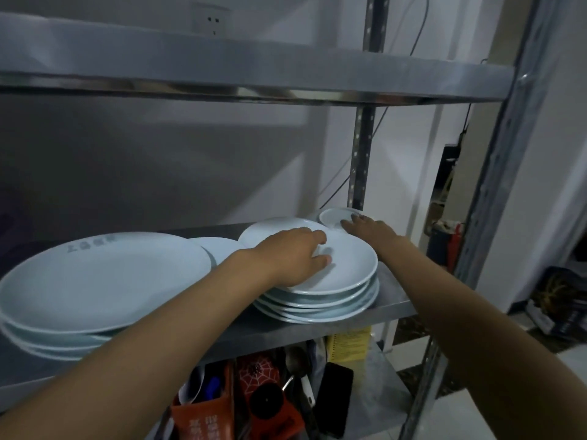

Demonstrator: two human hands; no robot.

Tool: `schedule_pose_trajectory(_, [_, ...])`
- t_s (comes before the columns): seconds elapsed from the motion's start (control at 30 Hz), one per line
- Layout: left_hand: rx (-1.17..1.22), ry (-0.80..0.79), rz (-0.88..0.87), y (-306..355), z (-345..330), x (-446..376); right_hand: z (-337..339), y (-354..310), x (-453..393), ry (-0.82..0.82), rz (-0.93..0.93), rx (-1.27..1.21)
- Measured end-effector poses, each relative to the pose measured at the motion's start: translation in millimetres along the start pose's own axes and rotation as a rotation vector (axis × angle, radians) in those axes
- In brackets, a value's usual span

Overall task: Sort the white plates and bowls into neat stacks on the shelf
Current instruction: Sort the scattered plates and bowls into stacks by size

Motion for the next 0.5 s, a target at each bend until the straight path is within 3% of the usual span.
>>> schedule_pose_trajectory(0.33, [-0.113,-0.014,-0.031,5,-18,-11,-5,11,4,0.049,0.056,0.044])
schedule_pose_trajectory(0.5, [-0.106,-0.005,-0.024,5,-21,-12,36,12,19,0.295,-0.039,0.19])
Point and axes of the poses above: each hand's wrist, its own x-axis away from the middle knuckle, its own z-axis out of the back of the hand, y = z × x, the point moved 10 cm from there along -x, towards the middle knuckle, and after that the axes turned 13 degrees about z, right-handed, at the moved point
